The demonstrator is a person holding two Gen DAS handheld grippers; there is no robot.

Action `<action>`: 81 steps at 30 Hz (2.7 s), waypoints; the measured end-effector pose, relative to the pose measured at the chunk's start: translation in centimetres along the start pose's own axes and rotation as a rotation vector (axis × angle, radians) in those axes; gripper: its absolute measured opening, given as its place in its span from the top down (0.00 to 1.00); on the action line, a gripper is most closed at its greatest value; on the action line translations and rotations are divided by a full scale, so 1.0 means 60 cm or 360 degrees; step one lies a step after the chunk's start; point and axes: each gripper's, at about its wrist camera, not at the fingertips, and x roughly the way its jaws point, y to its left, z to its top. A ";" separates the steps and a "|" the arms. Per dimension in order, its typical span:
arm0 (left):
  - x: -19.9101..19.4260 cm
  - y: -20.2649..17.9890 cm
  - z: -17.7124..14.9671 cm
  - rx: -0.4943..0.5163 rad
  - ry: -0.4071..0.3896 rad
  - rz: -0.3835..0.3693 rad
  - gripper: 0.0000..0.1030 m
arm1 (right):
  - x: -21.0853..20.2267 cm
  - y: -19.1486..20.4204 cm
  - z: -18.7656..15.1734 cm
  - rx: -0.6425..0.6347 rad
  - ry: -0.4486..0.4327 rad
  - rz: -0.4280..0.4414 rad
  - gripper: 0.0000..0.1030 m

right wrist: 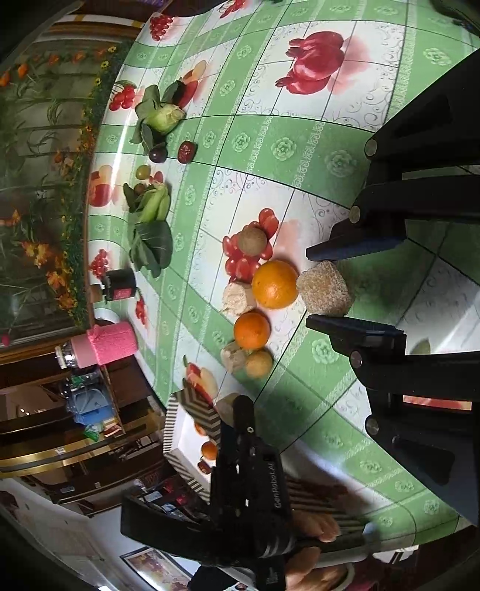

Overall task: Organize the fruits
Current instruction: 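Grasp the square rice cake with the right tool while the left grasps the brown ball, then carry the brown ball and rice cake into the white tray and open both tools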

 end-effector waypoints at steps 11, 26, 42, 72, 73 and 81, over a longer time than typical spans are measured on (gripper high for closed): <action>-0.064 0.010 -0.030 -0.0040 -0.0118 0.0068 0.75 | -0.025 0.062 0.006 -0.0020 -0.0056 0.0029 0.71; -0.117 0.113 -0.067 -0.0203 -0.0172 0.0189 0.75 | -0.014 0.161 0.039 -0.0171 -0.0069 0.0107 0.71; -0.119 0.241 -0.109 -0.0413 -0.0113 0.0337 0.75 | 0.048 0.281 0.095 -0.0375 -0.0031 0.0247 0.71; -0.083 0.298 -0.096 -0.0455 -0.0034 0.0382 0.75 | 0.136 0.371 0.135 -0.0481 0.0087 0.0403 0.71; -0.081 0.299 -0.095 -0.0454 -0.0034 0.0387 0.75 | 0.141 0.372 0.137 -0.0484 0.0095 0.0403 0.71; -0.061 0.311 -0.099 -0.0485 0.0022 0.0365 0.75 | 0.186 0.387 0.142 -0.0525 0.0171 0.0413 0.71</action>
